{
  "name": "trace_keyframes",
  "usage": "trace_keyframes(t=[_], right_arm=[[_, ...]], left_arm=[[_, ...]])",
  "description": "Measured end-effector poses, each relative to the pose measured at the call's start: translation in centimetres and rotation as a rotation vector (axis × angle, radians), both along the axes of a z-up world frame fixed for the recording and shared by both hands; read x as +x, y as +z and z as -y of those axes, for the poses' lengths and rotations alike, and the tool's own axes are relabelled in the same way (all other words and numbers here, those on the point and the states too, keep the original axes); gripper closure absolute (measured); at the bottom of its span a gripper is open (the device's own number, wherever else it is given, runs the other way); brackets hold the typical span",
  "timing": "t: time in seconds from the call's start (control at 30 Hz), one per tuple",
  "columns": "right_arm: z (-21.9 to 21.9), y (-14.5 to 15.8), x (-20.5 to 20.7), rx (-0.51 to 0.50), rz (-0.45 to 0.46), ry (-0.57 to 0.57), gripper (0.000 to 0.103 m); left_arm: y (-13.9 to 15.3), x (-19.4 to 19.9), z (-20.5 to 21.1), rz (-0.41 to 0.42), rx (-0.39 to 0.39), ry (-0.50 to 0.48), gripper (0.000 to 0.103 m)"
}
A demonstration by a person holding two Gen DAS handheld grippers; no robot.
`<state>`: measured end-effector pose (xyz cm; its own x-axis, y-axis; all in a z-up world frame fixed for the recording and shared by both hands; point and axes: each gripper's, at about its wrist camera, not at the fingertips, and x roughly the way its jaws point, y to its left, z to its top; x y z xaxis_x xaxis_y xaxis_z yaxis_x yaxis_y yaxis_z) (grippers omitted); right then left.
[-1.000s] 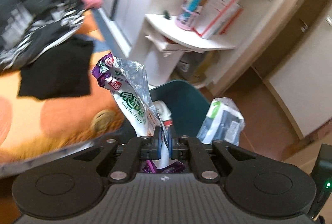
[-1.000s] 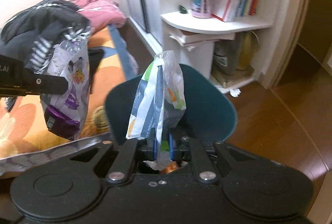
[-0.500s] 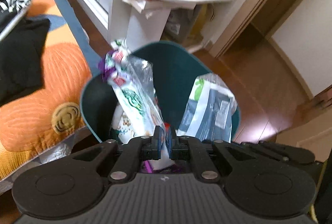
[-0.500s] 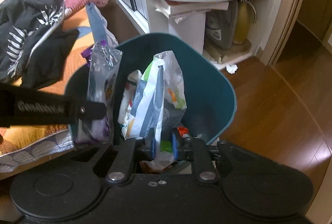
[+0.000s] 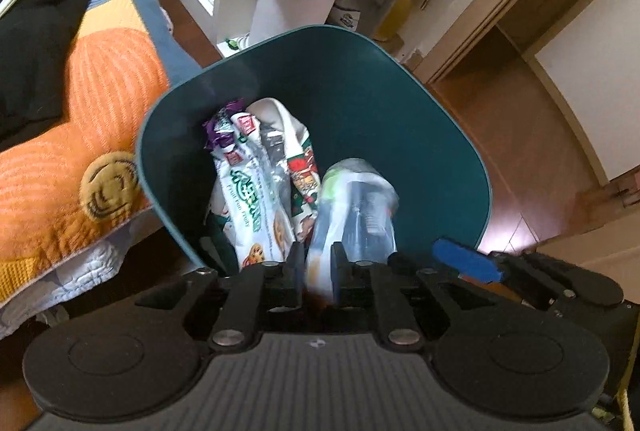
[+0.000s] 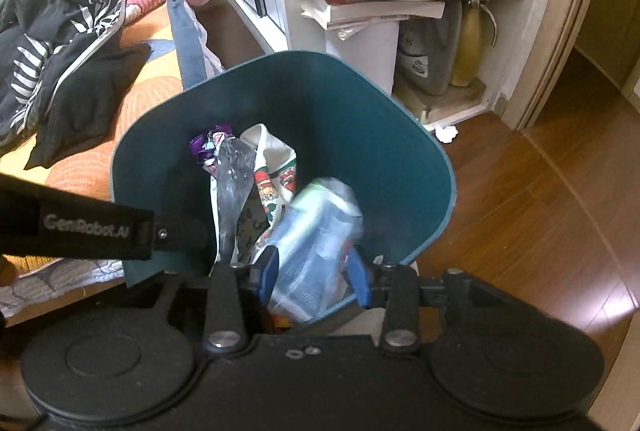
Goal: Collect trash
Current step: 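Carry snack packet and plastic bag to teal bin and open both grippers, then move both tools back under the bed toward remaining trash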
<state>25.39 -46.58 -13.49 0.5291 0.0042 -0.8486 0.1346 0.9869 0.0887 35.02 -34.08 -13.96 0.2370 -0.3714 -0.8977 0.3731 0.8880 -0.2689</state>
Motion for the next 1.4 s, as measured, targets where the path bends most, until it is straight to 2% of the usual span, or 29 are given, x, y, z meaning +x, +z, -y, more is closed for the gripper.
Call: trace_keyframes(t=[0.03, 0.2, 0.5, 0.73, 0.93, 1.07, 1.17, 1.27, 1.4], right_arm=[[0.0, 0.3, -0.1, 0.002, 0.003, 0.001, 0.064], [-0.6, 2.4, -1.5, 0.016, 0.042, 0.019, 0.064], [-3.4, 7.0, -4.4, 0.082, 0.134, 0.076, 0.062], [-7.8, 9.3, -6.5, 0.133, 0.166, 0.178, 0.06], [-12.7, 10.0, -7.7, 0.164, 0.173, 0.282, 0.057], [-16.2, 8.9, -7.9, 0.196, 0.149, 0.359, 0.055], [-18.9, 7.2, -7.9, 0.22, 0.125, 0.412, 0.055], [-21.8, 4.8, -7.5, 0.225, 0.073, 0.46, 0.054], [-25.5, 0.5, -6.3, 0.222, -0.035, 0.497, 0.054]], left_arm=[[0.2, -0.1, -0.3, 0.001, -0.003, 0.005, 0.083], [2.2, -1.6, -1.9, 0.042, -0.017, 0.031, 0.048], [7.0, -4.8, -6.6, 0.098, -0.031, 0.061, 0.046], [10.5, -8.4, -13.4, 0.173, -0.029, 0.098, 0.042], [12.6, -11.3, -20.1, 0.242, -0.023, 0.176, 0.028], [12.3, -12.5, -24.6, 0.256, -0.012, 0.25, 0.019], [10.9, -13.2, -28.2, 0.246, -0.027, 0.311, 0.018], [8.3, -13.4, -31.9, 0.207, -0.021, 0.384, 0.01], [3.7, -13.0, -36.2, 0.111, 0.028, 0.444, 0.009]])
